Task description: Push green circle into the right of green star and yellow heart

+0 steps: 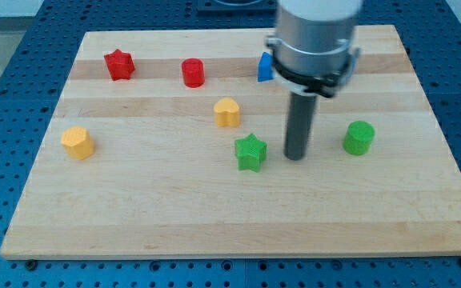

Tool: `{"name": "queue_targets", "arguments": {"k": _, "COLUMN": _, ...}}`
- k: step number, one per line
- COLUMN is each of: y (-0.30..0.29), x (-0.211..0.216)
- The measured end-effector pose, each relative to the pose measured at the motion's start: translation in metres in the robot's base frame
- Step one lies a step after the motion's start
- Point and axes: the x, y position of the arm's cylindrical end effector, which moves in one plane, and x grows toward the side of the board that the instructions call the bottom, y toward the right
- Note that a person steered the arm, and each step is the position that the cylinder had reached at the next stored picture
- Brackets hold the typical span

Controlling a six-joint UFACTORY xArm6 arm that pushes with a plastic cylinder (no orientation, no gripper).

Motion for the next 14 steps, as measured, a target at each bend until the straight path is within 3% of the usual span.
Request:
{"name": "queue_targets", "arguments": {"k": 1, "y": -0.002, "x": 0.029}}
{"name": "queue_targets", "arguments": {"k": 2, "y": -0.059, "x": 0.026}}
{"name": "queue_targets", "arguments": {"k": 3, "y": -0.092, "x": -0.022}}
{"name": "queue_targets", "arguments": {"k": 4, "y": -0.097, "x": -0.033}}
{"name": "queue_targets", "arguments": {"k": 5, "y": -0.064, "x": -0.002}}
{"name": "queue_targets", "arguments": {"k": 7, "y": 0.141, "x": 0.048}}
{"name": "queue_targets", "arguments": {"k": 8, "y": 0.179, "x": 0.024}}
{"name": "queue_targets", "arguments": {"k": 10, "y": 0.117, "x": -0.036}}
{"name": "queue_targets", "arguments": {"k": 13, "y": 0.087, "x": -0.034}}
{"name": "queue_targets", "arguments": {"k": 14, "y": 0.110, "x": -0.013}}
